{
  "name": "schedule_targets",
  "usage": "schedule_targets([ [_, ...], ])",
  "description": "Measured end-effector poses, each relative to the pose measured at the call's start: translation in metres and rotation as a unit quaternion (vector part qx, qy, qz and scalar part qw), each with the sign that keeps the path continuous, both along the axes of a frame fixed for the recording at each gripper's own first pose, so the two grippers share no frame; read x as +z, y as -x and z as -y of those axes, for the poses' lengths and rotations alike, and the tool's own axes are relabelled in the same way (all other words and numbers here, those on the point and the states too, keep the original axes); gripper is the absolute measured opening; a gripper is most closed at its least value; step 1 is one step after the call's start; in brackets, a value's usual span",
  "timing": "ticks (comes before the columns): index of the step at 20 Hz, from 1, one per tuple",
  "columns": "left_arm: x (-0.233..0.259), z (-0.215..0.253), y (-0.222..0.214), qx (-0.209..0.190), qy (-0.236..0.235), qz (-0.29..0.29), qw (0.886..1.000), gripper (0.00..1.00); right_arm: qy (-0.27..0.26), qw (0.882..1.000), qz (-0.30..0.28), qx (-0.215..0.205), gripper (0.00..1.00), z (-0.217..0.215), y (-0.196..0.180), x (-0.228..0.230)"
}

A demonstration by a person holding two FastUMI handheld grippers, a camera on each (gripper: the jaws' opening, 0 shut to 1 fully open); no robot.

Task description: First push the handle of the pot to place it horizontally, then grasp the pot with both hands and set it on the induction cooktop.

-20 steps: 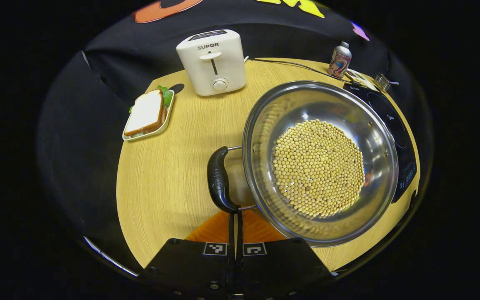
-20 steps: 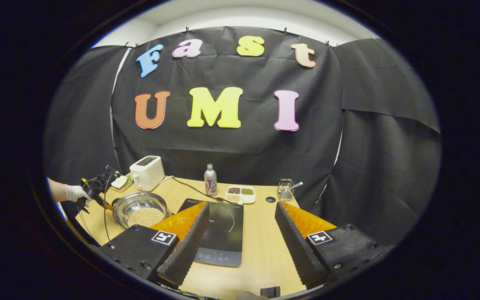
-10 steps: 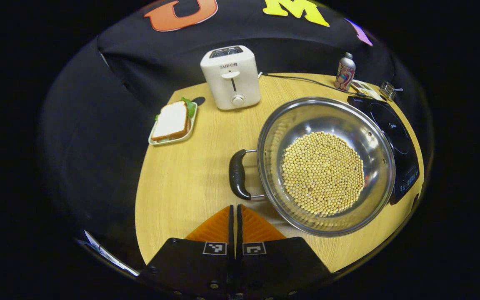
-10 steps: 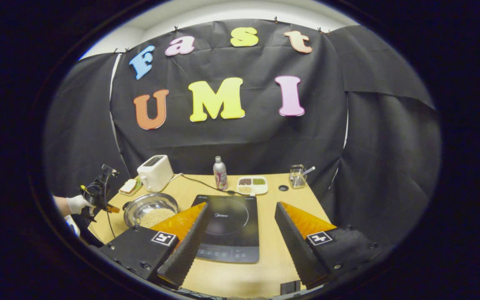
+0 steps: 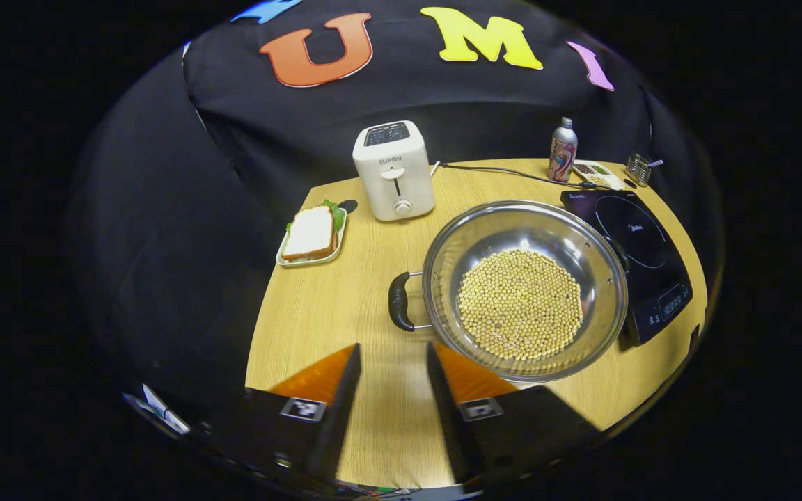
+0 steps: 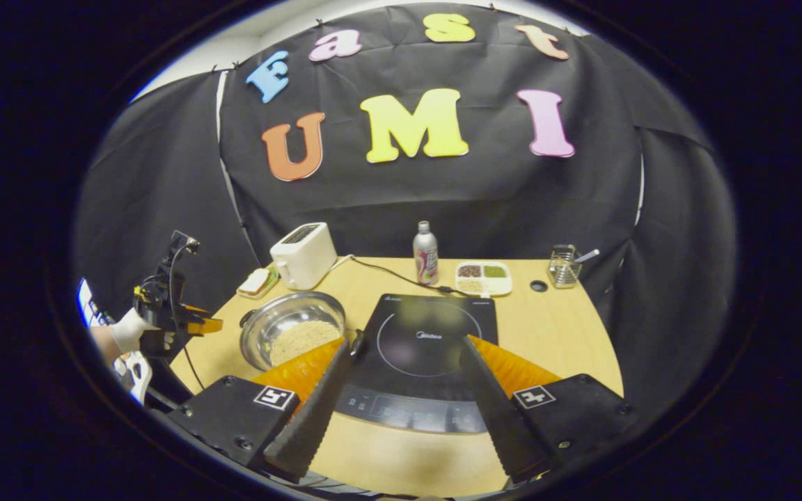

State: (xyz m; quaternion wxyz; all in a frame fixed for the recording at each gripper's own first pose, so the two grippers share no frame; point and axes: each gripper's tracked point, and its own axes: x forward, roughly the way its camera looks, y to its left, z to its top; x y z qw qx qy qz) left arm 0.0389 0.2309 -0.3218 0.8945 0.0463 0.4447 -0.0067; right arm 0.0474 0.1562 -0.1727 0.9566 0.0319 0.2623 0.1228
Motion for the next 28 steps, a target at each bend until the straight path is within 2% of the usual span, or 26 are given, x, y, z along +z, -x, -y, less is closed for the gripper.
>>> schedule_targets([
  [2, 0.006, -0.001, -0.006, 0.005, -0.001, 0.005, 1.000, 0.96, -0.009, 1.000, -0.020, 0.019, 0.98, -0.023, -0.013, -0.014],
  [3, 0.003, 0.000, -0.010, 0.007, 0.000, 0.003, 1.000, 0.97, -0.010, 0.999, -0.032, 0.028, 0.98, -0.035, -0.020, -0.021],
  [4, 0.002, 0.000, -0.015, 0.011, -0.001, 0.001, 1.000, 0.97, -0.009, 0.998, -0.044, 0.036, 0.94, -0.045, -0.026, -0.029],
  [5, -0.001, 0.000, -0.019, 0.012, 0.002, -0.004, 1.000, 0.97, -0.009, 0.997, -0.056, 0.045, 0.98, -0.057, -0.033, -0.037],
  [7, -0.007, -0.001, -0.029, 0.012, 0.002, -0.018, 1.000, 1.00, -0.007, 0.995, -0.079, 0.061, 0.98, -0.079, -0.045, -0.054],
  [8, -0.013, -0.003, -0.035, 0.011, -0.001, -0.024, 1.000, 0.97, -0.005, 0.994, -0.089, 0.066, 0.94, -0.087, -0.049, -0.064],
  [10, -0.025, -0.004, -0.043, 0.006, -0.008, -0.047, 0.999, 0.97, 0.005, 0.991, -0.115, 0.066, 0.97, -0.099, -0.063, -0.085],
  [13, -0.043, -0.006, -0.053, -0.003, -0.018, -0.069, 0.997, 0.97, 0.003, 0.986, -0.157, 0.052, 0.93, -0.113, -0.086, -0.114],
  [14, -0.050, -0.006, -0.054, -0.002, -0.019, -0.079, 0.997, 0.97, 0.001, 0.984, -0.169, 0.048, 0.97, -0.118, -0.091, -0.124],
  [16, -0.063, -0.002, -0.060, -0.006, -0.012, -0.094, 0.995, 0.97, 0.010, 0.981, -0.190, 0.039, 0.91, -0.125, -0.105, -0.142],
  [17, -0.070, -0.001, -0.062, -0.006, -0.011, -0.103, 0.995, 0.97, 0.015, 0.978, -0.205, 0.034, 0.91, -0.127, -0.110, -0.152],
  [18, -0.074, -0.001, -0.066, -0.006, -0.011, -0.107, 0.994, 0.97, 0.013, 0.976, -0.217, 0.029, 0.96, -0.130, -0.115, -0.161],
  [21, -0.089, 0.003, -0.072, -0.007, -0.001, -0.125, 0.992, 1.00, 0.022, 0.970, -0.240, 0.018, 0.95, -0.135, -0.124, -0.177],
  [22, -0.092, 0.005, -0.074, -0.006, 0.003, -0.131, 0.991, 0.97, 0.027, 0.969, -0.245, 0.014, 0.89, -0.136, -0.126, -0.182],
  [24, -0.097, 0.006, -0.078, -0.008, 0.008, -0.137, 0.990, 0.97, 0.035, 0.965, -0.261, 0.009, 0.89, -0.139, -0.125, -0.186],
  [25, -0.098, 0.007, -0.081, -0.012, 0.009, -0.140, 0.990, 1.00, 0.036, 0.965, -0.260, 0.013, 0.88, -0.143, -0.131, -0.186],
  [27, -0.102, 0.008, -0.085, -0.014, 0.012, -0.146, 0.989, 0.97, 0.051, 0.960, -0.275, 0.010, 0.82, -0.146, -0.130, -0.191],
  [28, -0.103, 0.009, -0.086, -0.016, 0.015, -0.148, 0.989, 0.97, 0.049, 0.955, -0.292, 0.010, 0.86, -0.148, -0.128, -0.194],
])
